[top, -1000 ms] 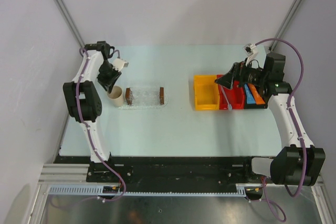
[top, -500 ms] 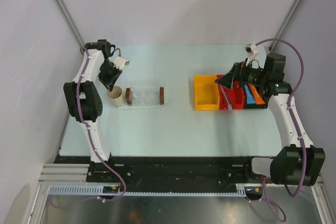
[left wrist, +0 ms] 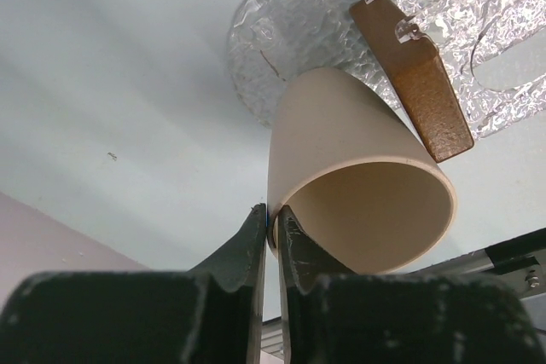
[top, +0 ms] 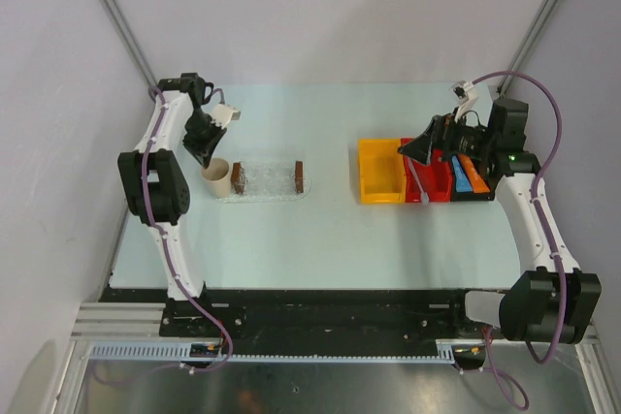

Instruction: Prepare toiletry sets of a toothbrush and toothpaste on the tray

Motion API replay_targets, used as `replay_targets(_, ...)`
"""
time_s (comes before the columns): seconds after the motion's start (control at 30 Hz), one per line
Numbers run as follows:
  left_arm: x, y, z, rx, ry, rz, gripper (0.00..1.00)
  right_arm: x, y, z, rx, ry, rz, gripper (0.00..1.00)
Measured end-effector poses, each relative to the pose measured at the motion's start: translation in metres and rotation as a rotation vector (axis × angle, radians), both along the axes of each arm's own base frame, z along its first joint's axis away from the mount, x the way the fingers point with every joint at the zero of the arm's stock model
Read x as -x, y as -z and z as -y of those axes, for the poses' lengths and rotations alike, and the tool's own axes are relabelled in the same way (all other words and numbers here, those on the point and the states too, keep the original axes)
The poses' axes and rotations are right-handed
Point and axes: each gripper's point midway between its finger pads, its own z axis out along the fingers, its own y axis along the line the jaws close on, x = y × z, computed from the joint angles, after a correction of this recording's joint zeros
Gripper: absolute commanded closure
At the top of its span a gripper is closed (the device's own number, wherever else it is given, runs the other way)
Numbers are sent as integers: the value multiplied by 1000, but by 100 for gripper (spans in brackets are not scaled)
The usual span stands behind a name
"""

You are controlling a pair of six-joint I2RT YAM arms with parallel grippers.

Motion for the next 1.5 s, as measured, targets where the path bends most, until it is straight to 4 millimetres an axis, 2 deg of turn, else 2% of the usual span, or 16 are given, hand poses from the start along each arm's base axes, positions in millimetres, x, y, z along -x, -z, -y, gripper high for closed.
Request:
replay_targets(0.47,-3,0,-1,-3,0,4,90,0,1,1,0,3,-2,0)
replay_targets(0.77,-5,-1,-1,-6,0,9,79,-1,1,2,0,6,-2,0)
replay_targets(1.3,-8,-5,-1,-5,1,24,75,-1,3,3,1,9,-5,1)
replay_targets(1.5,-9,-6,0,0,2,28,66,-5,5,7,25,32,9,0)
